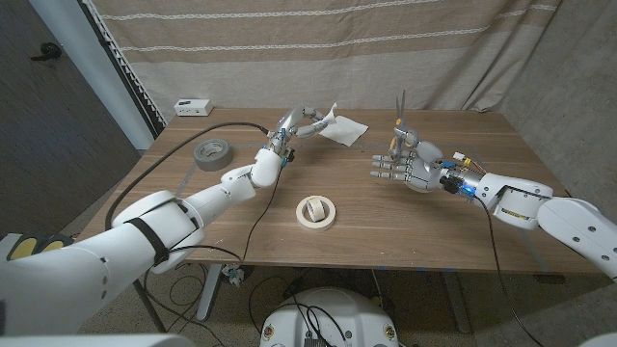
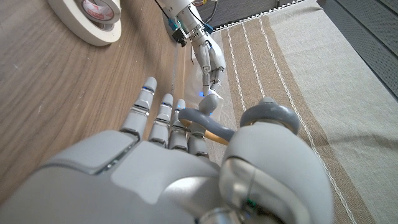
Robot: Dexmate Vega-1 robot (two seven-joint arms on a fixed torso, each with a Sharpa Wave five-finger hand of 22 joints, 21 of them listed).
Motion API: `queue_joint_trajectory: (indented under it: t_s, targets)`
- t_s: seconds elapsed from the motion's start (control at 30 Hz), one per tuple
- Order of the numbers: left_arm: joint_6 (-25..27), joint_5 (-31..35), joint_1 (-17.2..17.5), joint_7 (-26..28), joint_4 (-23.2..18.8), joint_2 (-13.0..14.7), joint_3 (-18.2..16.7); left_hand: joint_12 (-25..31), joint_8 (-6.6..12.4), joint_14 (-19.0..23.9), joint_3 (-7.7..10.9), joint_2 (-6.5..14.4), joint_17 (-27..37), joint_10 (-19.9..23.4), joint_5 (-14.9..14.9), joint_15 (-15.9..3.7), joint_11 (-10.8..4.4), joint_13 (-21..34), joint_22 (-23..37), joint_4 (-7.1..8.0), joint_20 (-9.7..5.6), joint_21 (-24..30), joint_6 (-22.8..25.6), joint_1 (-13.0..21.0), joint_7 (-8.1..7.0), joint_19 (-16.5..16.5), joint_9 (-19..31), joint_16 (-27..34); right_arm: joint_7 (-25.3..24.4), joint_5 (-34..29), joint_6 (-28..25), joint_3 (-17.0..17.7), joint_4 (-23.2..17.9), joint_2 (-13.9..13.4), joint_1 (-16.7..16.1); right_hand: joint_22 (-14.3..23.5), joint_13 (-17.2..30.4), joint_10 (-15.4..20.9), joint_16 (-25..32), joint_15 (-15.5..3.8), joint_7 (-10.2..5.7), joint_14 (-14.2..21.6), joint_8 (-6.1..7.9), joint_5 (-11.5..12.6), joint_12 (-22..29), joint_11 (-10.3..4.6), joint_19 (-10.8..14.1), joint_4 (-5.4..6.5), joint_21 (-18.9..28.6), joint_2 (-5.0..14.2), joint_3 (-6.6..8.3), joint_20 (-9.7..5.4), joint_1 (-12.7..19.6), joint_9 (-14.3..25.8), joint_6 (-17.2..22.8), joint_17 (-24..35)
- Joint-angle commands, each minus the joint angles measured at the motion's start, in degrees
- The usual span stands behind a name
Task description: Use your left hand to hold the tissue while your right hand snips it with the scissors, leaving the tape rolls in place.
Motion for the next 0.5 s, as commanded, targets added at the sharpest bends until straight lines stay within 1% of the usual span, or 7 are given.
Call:
queue_joint_trajectory:
  t_s: [0.03, 0.07, 0.23, 0.5]
  targets:
    - [-1.77, 6.09, -2.65, 6.36, 3.05, 0.31, 2.15, 0.36, 0.06, -0.18, 0.43, -0.16, 0.17, -0.43, 0.66, -9.37, 0.02, 0.22, 0.29, 0.35, -0.11, 0.43, 0.48, -0.08, -1.08, 0.2, 2.78, -0.14, 0.24, -0.22, -2.07, 0.19, 0.79, -2.46, 0.53, 0.07, 0.18, -0.17, -0.37, 0.48, 0.3, 0.14, 0.18, 0.4, -0.38, 0.22, 0.48, -0.32, -0.33, 0.49, -0.17, -0.08, 0.36, 0.1, -0.24, 0.24]
    - [-2.32, 7.34, -3.34, 7.93, 3.99, 0.29, 2.91, 0.35, 0.07, -0.2, 0.45, -0.15, 0.17, -0.47, 0.69, -9.38, 0.02, 0.24, 0.3, 0.36, -0.16, 0.45, 0.45, -0.08, -1.09, 0.22, 2.79, -0.15, 0.56, -0.37, -2.51, 0.62, 0.85, -3.25, 0.38, 0.07, 0.18, -0.19, -0.38, 0.5, 0.4, 0.12, 0.22, 0.4, -0.39, 0.27, 0.49, -0.32, -0.35, 0.5, -0.18, -0.08, 0.37, 0.2, -0.35, 0.24]
    - [-3.68, 10.83, -5.52, 13.21, 7.24, -0.16, 6.0, 0.32, 0.18, -0.31, 0.57, -0.08, 0.18, -0.69, 0.86, -9.4, 0.02, 0.34, 0.33, 0.4, -0.49, 0.54, 0.46, -0.02, -1.08, 0.38, 2.88, -0.19, 1.24, -0.51, -3.23, 1.35, 1.23, -4.2, 0.16, 0.07, 0.18, -0.39, -0.39, 0.56, 0.56, 0.07, 0.21, 0.39, -0.45, 0.28, 0.48, -0.34, -0.42, 0.53, -0.22, -0.07, 0.41, 0.21, -0.52, 0.23]
    - [-5.18, 13.02, -8.12, 18.08, 10.37, -1.42, 9.93, 0.34, 0.36, -0.45, 0.71, 0.01, 0.18, -0.83, 1.05, -9.44, 0.02, 0.45, 0.36, 0.42, -0.63, 0.58, 0.63, 0.1, -1.04, 0.4, 2.97, -0.24, 2.78, -1.02, -4.46, 2.37, 2.28, -5.71, 0.2, 0.06, 0.16, -0.59, -0.4, 0.55, 0.77, 0.03, 0.27, 0.38, -0.52, 0.43, 0.41, -0.38, -0.55, 0.6, -0.24, -0.06, 0.55, 0.24, -0.6, 0.23]
